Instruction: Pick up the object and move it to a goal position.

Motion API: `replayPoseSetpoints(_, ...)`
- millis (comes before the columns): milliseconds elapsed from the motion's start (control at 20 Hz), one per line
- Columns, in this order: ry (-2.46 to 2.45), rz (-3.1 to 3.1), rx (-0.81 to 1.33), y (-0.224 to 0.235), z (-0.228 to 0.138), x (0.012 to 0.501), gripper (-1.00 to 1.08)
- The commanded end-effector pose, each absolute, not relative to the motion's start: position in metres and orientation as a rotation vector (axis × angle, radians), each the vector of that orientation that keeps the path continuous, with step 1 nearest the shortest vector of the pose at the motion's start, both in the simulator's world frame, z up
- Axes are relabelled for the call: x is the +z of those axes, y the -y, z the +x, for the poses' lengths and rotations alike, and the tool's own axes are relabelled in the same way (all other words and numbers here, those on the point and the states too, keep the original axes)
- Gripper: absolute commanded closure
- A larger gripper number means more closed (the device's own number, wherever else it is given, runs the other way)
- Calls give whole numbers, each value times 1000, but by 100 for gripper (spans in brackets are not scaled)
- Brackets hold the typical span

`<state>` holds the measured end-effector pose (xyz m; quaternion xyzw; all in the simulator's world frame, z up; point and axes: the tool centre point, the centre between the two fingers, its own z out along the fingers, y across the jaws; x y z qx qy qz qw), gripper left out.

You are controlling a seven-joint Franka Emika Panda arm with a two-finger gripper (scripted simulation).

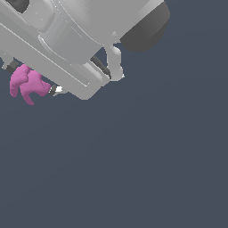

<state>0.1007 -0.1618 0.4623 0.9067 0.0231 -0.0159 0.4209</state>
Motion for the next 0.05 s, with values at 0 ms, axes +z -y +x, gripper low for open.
replayPoseSetpoints(0,-58,2270,-40,162,101,463,108)
